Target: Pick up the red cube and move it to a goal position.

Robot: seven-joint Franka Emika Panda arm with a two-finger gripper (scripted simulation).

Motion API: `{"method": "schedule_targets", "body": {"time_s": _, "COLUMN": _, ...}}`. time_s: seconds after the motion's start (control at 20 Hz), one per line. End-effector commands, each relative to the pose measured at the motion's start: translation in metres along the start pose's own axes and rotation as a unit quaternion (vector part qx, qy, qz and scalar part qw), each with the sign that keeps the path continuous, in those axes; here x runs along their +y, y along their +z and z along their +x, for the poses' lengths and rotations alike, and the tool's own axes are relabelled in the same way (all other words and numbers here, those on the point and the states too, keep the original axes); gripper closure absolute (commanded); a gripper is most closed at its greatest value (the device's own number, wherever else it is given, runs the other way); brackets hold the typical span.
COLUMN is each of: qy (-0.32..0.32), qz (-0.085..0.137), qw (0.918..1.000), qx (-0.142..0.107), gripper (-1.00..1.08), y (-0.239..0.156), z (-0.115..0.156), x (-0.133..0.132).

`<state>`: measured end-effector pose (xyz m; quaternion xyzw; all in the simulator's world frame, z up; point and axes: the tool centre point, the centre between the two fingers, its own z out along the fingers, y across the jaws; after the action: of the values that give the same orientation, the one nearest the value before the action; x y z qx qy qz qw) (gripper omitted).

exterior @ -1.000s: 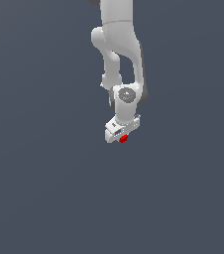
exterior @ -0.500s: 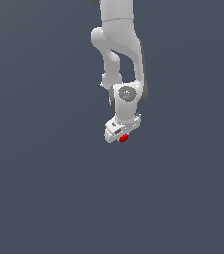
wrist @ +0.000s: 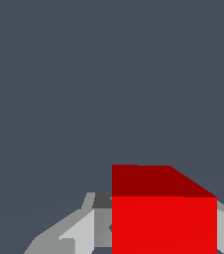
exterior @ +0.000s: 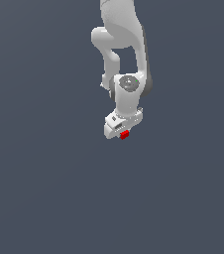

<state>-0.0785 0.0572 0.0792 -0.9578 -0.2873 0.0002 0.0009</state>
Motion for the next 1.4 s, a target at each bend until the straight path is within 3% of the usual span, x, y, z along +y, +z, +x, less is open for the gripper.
{"method": "schedule_targets", "body": {"time_s": 0.0, "qy": 0.000, "qz": 0.000, "qw": 1.0000, "qx": 0.001, "gripper": 1.08, "y": -0.021, "z": 0.005, "x": 0.002}}
{"method": "schedule_targets", "body": {"time_s": 1.35, "qy": 0.000, "qz": 0.000, "qw": 1.0000, "qx": 0.000, "gripper": 1.08, "y": -0.283, "z": 0.065, "x": 0.038}}
